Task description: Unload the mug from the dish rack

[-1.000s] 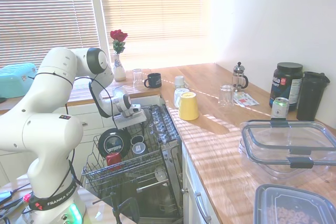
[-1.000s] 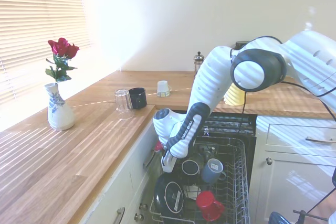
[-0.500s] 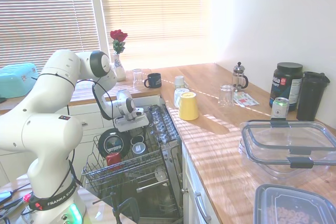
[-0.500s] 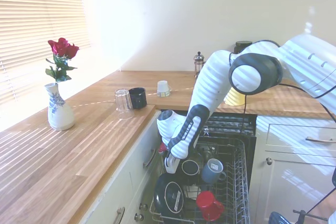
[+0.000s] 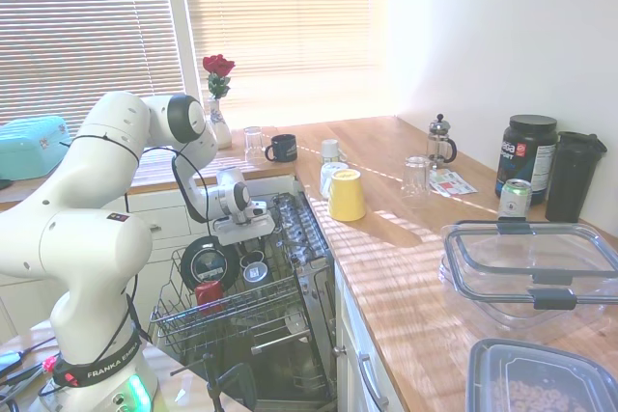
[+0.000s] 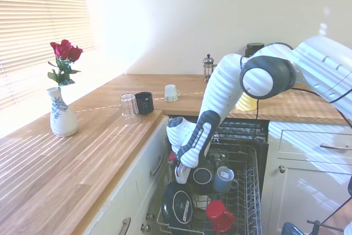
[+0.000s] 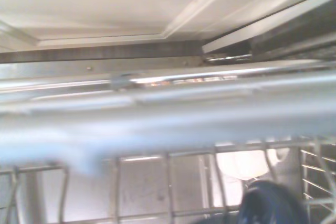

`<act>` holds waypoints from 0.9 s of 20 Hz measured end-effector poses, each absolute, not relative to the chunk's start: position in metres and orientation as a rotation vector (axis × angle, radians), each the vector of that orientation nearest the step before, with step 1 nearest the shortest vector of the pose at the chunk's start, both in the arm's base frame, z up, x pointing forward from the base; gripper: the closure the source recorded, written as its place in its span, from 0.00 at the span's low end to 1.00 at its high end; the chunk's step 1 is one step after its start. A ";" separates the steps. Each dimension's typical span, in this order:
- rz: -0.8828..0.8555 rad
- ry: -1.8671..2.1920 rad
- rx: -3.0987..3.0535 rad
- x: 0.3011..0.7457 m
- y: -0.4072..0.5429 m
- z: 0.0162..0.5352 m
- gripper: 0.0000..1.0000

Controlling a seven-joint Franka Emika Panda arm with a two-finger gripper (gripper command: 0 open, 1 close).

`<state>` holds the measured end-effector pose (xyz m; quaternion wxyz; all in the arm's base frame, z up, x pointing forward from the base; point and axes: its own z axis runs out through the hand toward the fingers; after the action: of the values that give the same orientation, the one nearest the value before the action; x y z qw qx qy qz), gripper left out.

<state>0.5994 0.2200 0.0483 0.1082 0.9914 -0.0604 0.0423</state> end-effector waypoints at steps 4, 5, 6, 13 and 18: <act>0.119 -0.174 2.917 0.598 0.222 0.046 1.00; 0.118 -0.176 2.918 0.598 0.222 0.046 1.00; 0.116 -0.177 2.918 0.598 0.222 0.046 1.00; 0.097 -0.174 2.908 0.597 0.221 0.045 1.00; 0.068 -0.156 2.892 0.596 0.224 0.050 1.00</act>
<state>0.5958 0.2245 0.0503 0.1219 0.9908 -0.0534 0.0234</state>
